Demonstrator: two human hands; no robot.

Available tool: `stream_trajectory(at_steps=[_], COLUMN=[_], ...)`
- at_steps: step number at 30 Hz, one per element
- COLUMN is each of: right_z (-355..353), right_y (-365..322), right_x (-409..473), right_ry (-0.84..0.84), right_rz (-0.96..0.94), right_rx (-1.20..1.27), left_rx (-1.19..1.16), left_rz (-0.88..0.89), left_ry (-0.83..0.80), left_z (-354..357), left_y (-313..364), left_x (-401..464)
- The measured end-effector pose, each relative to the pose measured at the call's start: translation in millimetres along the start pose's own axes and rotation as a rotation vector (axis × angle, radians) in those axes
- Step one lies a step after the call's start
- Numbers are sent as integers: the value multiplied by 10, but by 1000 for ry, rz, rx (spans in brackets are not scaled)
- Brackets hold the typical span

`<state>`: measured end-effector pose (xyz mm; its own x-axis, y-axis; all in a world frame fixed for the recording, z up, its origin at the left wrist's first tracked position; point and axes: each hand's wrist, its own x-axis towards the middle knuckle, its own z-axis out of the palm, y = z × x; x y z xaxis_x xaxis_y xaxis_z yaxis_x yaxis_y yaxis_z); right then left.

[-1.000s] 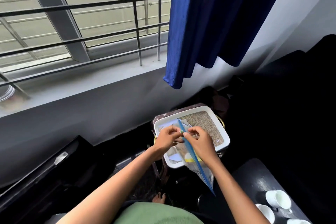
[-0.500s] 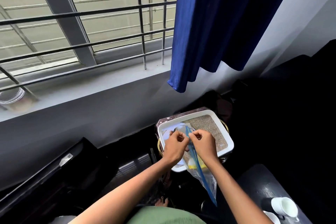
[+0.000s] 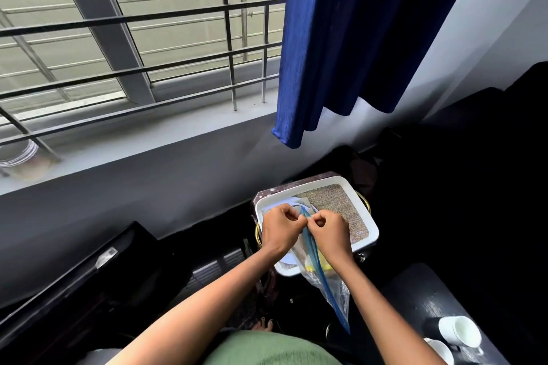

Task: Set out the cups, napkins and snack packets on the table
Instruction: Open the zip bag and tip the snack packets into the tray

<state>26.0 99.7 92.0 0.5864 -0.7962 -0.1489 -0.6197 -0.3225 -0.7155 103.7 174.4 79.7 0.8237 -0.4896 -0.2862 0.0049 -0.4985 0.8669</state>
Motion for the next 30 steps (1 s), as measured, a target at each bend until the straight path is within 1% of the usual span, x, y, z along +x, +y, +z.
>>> stream_trajectory(at_steps=[9, 14, 19, 21, 27, 30], right_z=[47, 45, 46, 26, -35, -41], right_y=[-39, -44, -23, -3, 20, 53], right_x=[-6, -2, 32, 72, 129, 97], right_ry=[59, 63, 150, 126, -40, -112], right_rz=[18, 19, 46, 48, 12, 55], right_rx=[7, 5, -71, -58, 33, 43], left_rx=[-1, -17, 56, 29, -40, -43], left_rz=[-35, -26, -16, -9, 27, 40], left_ry=[44, 44, 101, 81, 35, 38], left_z=[8, 18, 46, 55, 74, 58], left_y=[23, 29, 36, 39, -18, -42], left_x=[28, 31, -3, -4, 53, 77])
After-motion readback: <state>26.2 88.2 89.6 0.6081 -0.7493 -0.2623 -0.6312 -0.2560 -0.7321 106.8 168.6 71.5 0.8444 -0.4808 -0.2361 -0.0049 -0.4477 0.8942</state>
